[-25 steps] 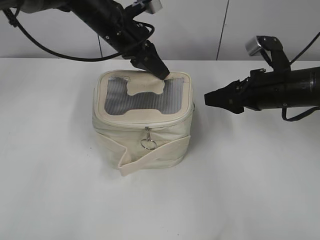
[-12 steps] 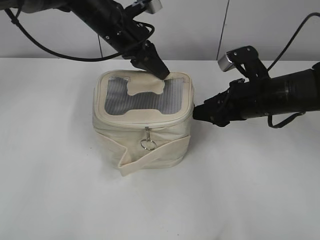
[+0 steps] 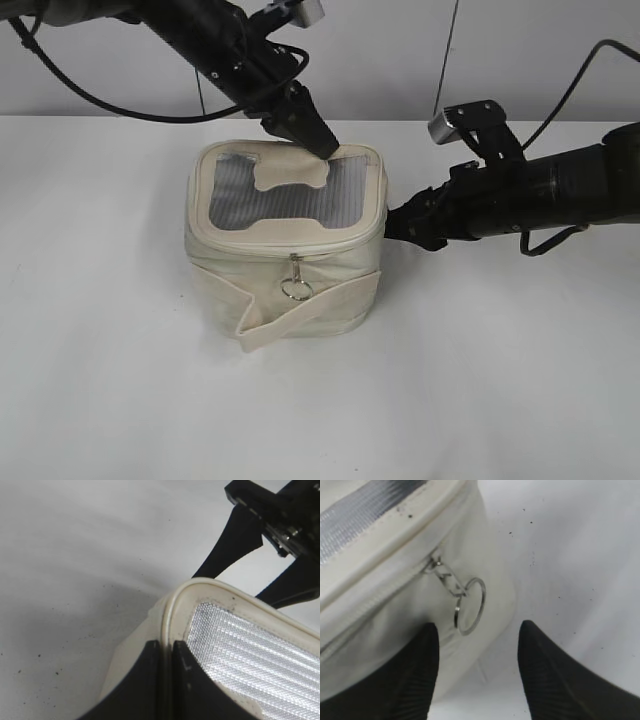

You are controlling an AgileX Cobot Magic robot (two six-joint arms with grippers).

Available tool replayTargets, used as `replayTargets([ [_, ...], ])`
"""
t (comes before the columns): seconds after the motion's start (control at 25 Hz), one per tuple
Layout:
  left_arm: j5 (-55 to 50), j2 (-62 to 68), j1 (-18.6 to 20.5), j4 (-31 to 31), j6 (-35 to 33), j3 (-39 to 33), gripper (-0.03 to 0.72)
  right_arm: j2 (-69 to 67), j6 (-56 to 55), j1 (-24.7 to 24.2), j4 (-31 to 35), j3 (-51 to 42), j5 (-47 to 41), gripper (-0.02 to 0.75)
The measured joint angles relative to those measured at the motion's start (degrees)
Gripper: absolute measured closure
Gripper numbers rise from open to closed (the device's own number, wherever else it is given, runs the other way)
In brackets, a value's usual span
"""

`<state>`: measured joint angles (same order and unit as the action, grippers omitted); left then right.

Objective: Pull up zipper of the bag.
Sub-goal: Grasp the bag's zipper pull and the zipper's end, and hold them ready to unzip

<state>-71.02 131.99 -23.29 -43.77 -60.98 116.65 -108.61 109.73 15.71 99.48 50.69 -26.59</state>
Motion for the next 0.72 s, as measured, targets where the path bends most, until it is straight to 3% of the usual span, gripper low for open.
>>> replayTargets([
  [0.36,0.0,0.0,0.0,0.0,0.1,0.0,0.650,-3.6,0.1,0.9,2.4,3.8,0.1,0.365],
  [0.44,0.0,0.0,0.0,0.0,0.1,0.0,0.650,-4.7,0.1,0.9,3.5,4.7,0.1,0.421],
  [0.6,0.0,0.0,0.0,0.0,0.1,0.0,0.650,-5.2,0.1,1.2,4.2,5.4,-0.2,0.671],
  [0.72,0.0,0.0,0.0,0.1,0.1,0.0,0.650,-4.9,-1.9,1.4,1.9,5.3,-0.3,0.726],
])
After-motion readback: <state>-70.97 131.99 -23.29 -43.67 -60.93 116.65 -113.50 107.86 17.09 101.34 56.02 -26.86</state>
